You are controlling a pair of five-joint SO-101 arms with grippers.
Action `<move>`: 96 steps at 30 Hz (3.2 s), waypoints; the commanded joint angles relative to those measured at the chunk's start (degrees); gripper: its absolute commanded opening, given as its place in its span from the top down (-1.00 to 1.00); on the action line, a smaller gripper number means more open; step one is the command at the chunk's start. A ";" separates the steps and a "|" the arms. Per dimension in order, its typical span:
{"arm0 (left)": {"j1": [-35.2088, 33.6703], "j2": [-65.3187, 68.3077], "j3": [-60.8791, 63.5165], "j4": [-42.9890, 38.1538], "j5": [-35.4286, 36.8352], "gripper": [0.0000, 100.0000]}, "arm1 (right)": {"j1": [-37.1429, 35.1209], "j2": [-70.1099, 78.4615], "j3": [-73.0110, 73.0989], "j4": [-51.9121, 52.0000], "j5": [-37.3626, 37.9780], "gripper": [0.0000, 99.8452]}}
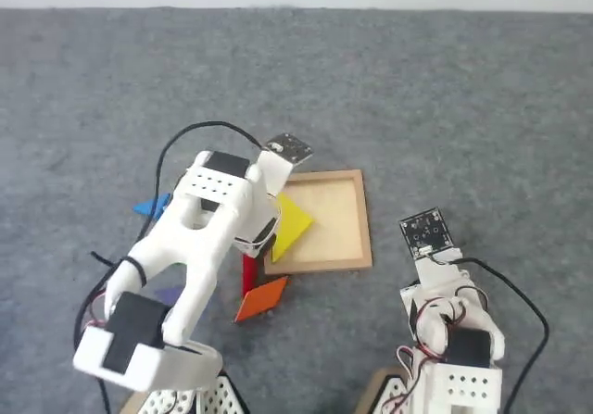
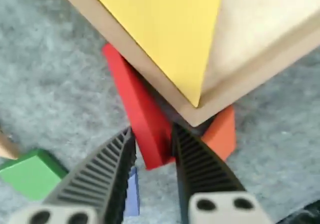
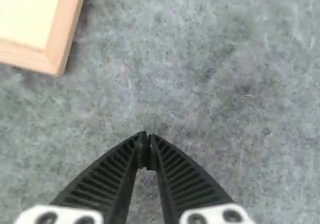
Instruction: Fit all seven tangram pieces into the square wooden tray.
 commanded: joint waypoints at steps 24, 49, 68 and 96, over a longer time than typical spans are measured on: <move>8.00 6.07 -36.88 14.68 -23.21 0.94 | -0.22 -0.92 0.97 0.04 0.44 0.98; 11.87 37.80 -69.05 16.62 -35.52 0.93 | -0.22 -0.92 0.97 0.04 0.44 0.98; 9.49 41.85 -68.88 16.35 -35.78 0.93 | -0.22 -0.92 0.97 0.04 0.44 0.98; 12.04 41.14 -70.11 21.98 -32.35 0.68 | -0.22 -0.92 0.97 0.04 0.44 0.98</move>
